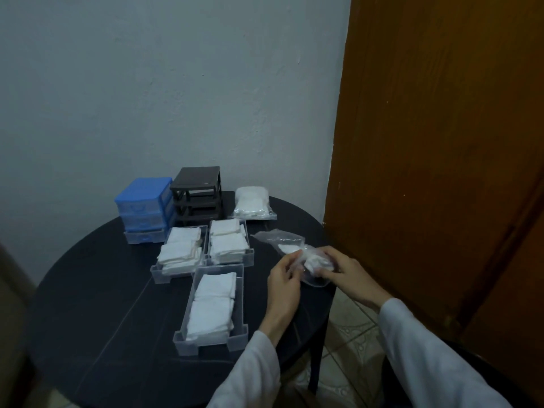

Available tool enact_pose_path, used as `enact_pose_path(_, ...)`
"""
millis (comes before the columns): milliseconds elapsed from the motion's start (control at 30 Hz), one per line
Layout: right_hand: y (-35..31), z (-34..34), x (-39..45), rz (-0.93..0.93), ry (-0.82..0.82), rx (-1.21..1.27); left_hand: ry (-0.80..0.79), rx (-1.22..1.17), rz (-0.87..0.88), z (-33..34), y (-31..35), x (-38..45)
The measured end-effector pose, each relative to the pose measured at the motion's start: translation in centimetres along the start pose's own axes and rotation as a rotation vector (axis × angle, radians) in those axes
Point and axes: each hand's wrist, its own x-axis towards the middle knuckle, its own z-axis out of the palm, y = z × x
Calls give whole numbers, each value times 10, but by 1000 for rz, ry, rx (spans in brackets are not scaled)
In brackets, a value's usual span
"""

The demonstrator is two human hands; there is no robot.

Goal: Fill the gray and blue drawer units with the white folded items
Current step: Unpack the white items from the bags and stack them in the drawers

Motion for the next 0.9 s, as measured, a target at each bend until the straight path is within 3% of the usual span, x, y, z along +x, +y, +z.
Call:
enact_pose_path(200,2,-3,0,-33,-41,26,106,70,161,2,6,-7)
enact_pose_path(433,6,-7,2,-62,-12,-92,77,296,410,3,11,-10)
enact_pose_path(633,5,-7,-2,-94,-32,-64,47,327,407,3,6,-8)
enact_pose_path(733,5,-6,-5,-112,43,-5,58,358,373,4,4,-5)
enact_pose_path(900,5,-6,-9,-249,172,-217,-4,321,345,4,7,-5)
